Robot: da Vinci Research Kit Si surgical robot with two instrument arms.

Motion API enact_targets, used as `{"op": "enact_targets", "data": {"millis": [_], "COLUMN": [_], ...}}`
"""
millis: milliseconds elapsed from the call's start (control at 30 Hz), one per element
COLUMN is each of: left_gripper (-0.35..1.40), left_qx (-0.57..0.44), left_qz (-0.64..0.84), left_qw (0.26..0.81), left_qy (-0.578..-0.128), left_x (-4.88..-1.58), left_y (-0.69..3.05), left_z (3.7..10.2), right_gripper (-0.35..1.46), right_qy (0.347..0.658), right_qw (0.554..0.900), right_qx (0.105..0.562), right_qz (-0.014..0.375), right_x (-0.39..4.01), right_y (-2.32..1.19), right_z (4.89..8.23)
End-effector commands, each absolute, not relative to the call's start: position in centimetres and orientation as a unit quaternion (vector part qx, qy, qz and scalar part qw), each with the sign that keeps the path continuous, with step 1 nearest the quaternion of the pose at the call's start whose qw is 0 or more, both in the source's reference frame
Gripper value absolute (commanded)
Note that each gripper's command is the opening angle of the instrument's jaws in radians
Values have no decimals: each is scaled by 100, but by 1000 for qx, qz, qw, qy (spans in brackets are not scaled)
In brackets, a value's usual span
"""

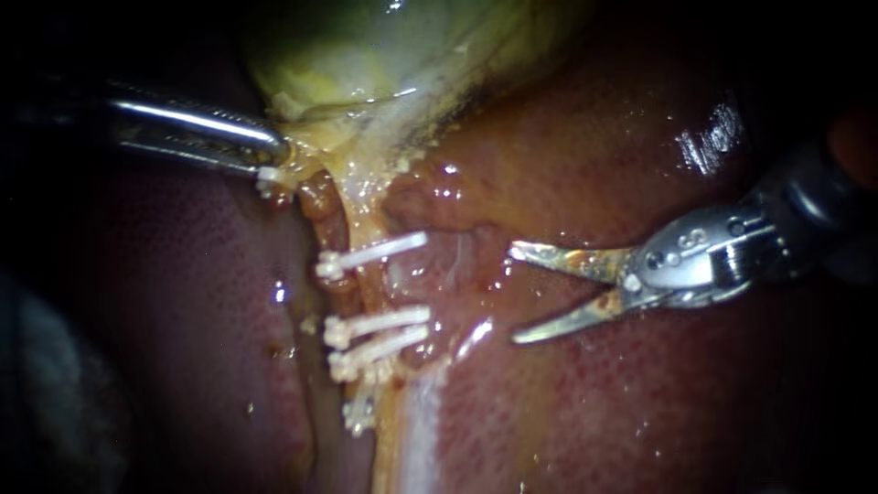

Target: Go to the cutting position right tube

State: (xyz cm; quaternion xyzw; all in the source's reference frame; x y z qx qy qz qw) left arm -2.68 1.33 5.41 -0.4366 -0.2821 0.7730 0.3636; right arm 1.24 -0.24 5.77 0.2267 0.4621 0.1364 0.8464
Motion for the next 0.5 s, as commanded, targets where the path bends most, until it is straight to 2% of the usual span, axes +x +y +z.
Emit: {"op": "enact_targets", "data": {"millis": [33,167,267,500], "left_gripper": [-35,-35,-35,-35], "left_qx": [-437,-436,-437,-436], "left_qz": [773,773,773,773], "left_qw": [364,364,364,364], "left_qy": [-281,-281,-281,-281], "left_x": [-268,-269,-269,-269], "left_y": [133,132,132,132], "left_z": [541,541,541,542], "right_gripper": [137,137,138,138], "right_qy": [461,461,467,494], "right_qw": [842,822,807,777], "right_qx": [238,268,287,314], "right_qz": [150,199,219,232], "right_x": [128,148,159,180], "right_y": [-25,-29,-29,-24], "right_z": [579,590,598,607]}}
